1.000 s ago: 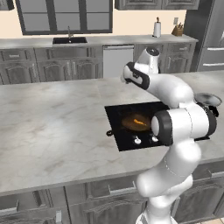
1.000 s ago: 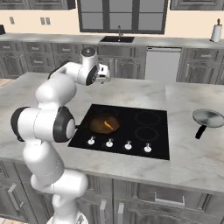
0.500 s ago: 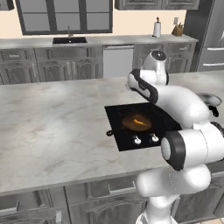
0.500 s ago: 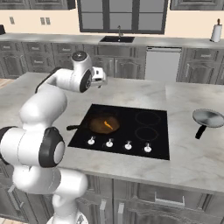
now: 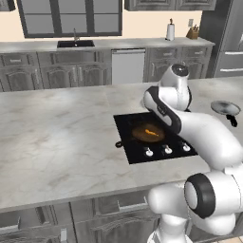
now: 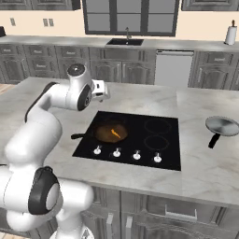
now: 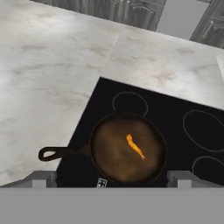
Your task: Place both pans onto different burners. Then place the bell pepper and the shrimp on different pans.
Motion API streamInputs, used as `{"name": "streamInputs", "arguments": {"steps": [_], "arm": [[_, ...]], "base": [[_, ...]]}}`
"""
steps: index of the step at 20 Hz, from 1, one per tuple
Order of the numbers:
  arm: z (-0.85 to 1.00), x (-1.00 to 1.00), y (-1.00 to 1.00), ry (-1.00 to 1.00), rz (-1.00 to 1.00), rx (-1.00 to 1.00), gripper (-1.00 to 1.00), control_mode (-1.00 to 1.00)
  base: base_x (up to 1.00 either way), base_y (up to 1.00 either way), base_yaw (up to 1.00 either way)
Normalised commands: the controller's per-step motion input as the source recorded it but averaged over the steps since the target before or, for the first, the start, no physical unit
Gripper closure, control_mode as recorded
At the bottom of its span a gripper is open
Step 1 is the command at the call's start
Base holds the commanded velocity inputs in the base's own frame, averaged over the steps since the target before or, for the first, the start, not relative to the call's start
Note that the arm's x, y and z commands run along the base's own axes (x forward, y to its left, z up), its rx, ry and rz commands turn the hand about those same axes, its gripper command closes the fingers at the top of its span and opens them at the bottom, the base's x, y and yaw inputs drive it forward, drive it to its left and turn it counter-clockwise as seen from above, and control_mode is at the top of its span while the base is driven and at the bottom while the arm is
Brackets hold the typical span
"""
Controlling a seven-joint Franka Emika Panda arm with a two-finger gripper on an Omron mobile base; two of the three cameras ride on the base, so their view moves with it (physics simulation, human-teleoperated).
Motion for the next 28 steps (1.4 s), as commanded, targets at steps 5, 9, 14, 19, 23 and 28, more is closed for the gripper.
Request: {"name": "streamInputs", "arguments": {"steps": [5,9,14,19,23,28], "arm": [[0.0,-0.52,0.0,0.0,0.0,0.12,-1.0,-1.0],[0.0,-0.21,0.01,0.0,0.0,0.0,-1.0,-1.0],[0.0,-0.05,0.01,0.0,0.0,-0.01,-1.0,-1.0],[0.0,-0.15,0.0,0.0,0.0,0.0,-1.0,-1.0],[0.0,-0.36,0.0,0.0,0.0,0.0,-1.0,-1.0],[0.0,-0.22,0.0,0.0,0.0,0.0,-1.0,-1.0]], "base": [[0.0,0.0,0.0],[0.0,0.0,0.0],[0.0,0.0,0.0],[0.0,0.0,0.0],[0.0,0.0,0.0],[0.0,0.0,0.0]]}}
